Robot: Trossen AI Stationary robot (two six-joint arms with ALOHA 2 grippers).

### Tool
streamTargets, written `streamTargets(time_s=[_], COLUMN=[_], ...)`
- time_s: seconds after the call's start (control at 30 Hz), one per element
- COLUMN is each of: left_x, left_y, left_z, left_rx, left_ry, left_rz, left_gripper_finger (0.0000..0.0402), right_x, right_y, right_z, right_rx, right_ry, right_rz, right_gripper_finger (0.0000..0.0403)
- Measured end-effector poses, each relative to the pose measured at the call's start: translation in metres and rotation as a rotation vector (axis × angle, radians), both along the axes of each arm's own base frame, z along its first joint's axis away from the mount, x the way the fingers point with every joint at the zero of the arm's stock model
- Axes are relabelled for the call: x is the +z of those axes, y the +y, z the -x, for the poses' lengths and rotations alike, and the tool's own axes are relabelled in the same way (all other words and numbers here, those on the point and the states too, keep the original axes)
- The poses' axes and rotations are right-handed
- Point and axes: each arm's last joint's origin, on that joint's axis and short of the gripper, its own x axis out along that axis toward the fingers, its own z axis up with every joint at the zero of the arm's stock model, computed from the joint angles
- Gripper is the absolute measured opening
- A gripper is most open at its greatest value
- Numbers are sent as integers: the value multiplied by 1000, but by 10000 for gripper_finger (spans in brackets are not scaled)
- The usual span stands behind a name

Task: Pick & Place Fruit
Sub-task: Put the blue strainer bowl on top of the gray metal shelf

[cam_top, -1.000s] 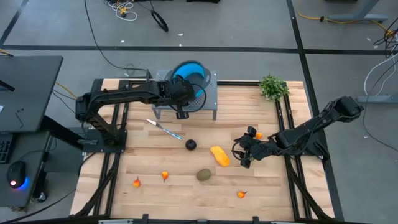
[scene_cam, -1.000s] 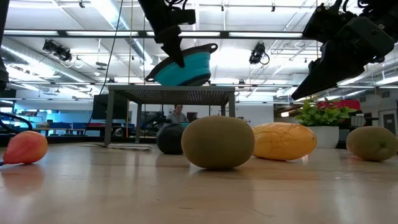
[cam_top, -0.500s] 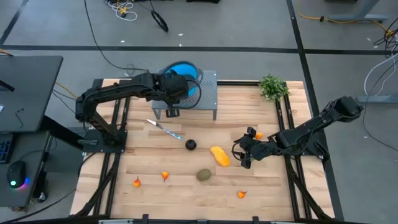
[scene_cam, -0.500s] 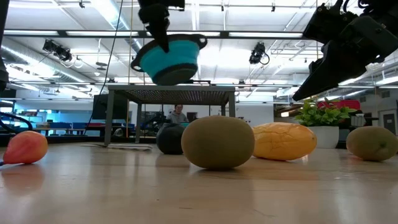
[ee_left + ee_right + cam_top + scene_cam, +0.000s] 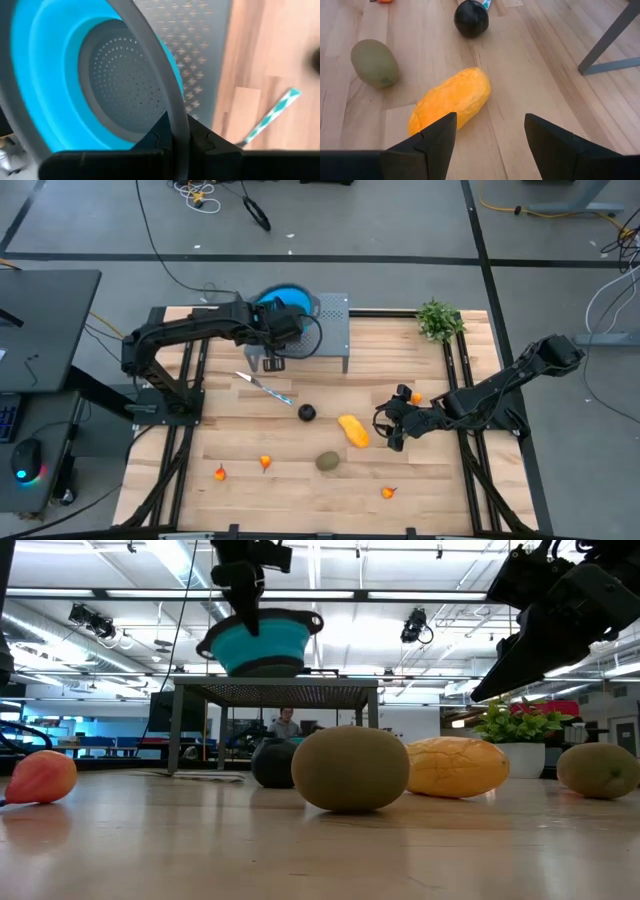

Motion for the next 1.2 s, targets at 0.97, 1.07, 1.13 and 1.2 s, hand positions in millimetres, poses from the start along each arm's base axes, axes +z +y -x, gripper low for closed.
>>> streamTargets(time_s=[0.97,1.07,1.13,1.2], left_x=[-10,-10,-10,-10], left_y=[1,0,0,0], left_z=[1,1,1,1], left_rx=[14,14,24,36], left_ry=[45,40,36,29], left_rz=[-31,-19,-17,-14], left_gripper_finger=[42,54,65,75], right_x=[0,0,0,0], right_y=[0,0,0,0], right_z=[0,0,0,0], right_rx=[2,2,2,2], right_ry=[1,2,2,2], right_rz=[-1,-1,-1,-1], right_gripper_finger=[245,245,245,245])
